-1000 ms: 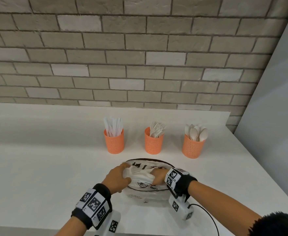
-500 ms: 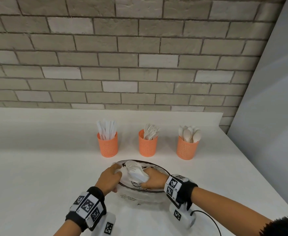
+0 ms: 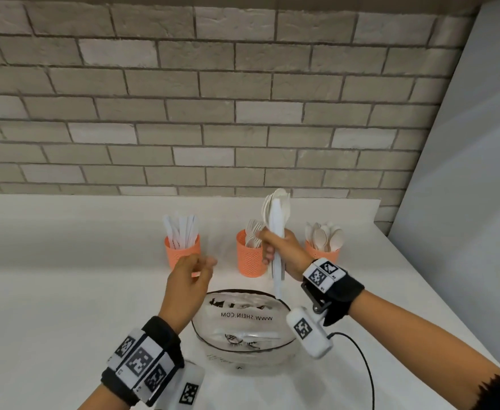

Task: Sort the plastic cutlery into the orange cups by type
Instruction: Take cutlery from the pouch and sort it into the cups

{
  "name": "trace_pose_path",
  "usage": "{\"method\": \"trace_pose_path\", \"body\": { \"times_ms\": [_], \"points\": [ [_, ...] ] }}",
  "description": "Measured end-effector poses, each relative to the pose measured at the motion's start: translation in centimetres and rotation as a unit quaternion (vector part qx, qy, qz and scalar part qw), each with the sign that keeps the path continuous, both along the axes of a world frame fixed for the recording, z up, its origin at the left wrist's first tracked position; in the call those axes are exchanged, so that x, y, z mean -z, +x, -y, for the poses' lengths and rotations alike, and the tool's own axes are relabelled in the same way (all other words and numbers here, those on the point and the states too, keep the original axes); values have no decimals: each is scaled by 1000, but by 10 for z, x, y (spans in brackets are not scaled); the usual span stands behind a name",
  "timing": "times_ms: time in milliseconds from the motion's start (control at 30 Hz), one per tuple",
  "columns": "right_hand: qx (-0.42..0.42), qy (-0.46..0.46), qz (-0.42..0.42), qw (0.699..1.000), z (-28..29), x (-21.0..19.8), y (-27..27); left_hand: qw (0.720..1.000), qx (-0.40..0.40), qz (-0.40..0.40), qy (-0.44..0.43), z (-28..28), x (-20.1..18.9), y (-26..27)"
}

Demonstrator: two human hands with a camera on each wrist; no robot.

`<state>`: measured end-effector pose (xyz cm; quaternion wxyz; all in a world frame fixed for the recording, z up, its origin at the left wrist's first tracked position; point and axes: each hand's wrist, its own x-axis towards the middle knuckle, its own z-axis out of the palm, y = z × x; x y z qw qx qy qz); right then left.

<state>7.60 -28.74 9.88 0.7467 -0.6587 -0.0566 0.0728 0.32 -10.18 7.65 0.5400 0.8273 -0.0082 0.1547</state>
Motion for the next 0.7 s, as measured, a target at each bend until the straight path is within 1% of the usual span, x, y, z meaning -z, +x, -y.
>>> {"method": "trace_pose_path", "body": {
  "times_ms": [33, 67, 100, 133, 167, 200, 233, 267, 300, 367, 433, 500, 567, 667, 700],
  "points": [
    [14, 29, 4, 999, -1, -7, 1, 995, 20, -23, -94, 7, -9, 0],
    [27, 60, 6, 998, -2, -15, 1, 978, 47, -63, -194, 13, -15, 3],
    [40, 85, 10, 996, -3, -22, 0, 946, 78, -116, -294, 19, -19, 6],
    [53, 102, 18, 993, -5, -29, -1, 902, 105, -172, -381, 23, -22, 9],
    [68, 108, 30, 991, -6, -34, -1, 855, 125, -227, -450, 27, -23, 13],
    [83, 107, 46, 990, -7, -37, -2, 811, 141, -278, -496, 31, -23, 17],
    [96, 105, 61, 988, -8, -40, -2, 774, 154, -318, -526, 34, -22, 20],
    [108, 100, 72, 986, -10, -41, -3, 747, 161, -345, -545, 37, -20, 23],
    [118, 96, 80, 985, -11, -41, -4, 732, 160, -361, -555, 41, -17, 25],
    [130, 92, 86, 983, -14, -38, -9, 711, 153, -382, -571, 50, -11, 27],
    [136, 90, 87, 983, -17, -32, -16, 687, 158, -390, -592, 58, -8, 28],
    [147, 69, 88, 983, -21, -20, -23, 669, 171, -389, -609, 65, -11, 27],
    [160, 52, 87, 982, -23, -5, -28, 660, 173, -395, -615, 71, -17, 25],
    [182, 33, 79, 980, -23, 14, -31, 669, 180, -403, -598, 75, -20, 21],
    [188, 23, 77, 979, -22, 18, -29, 665, 182, -408, -599, 75, -18, 21]
  ]
}}
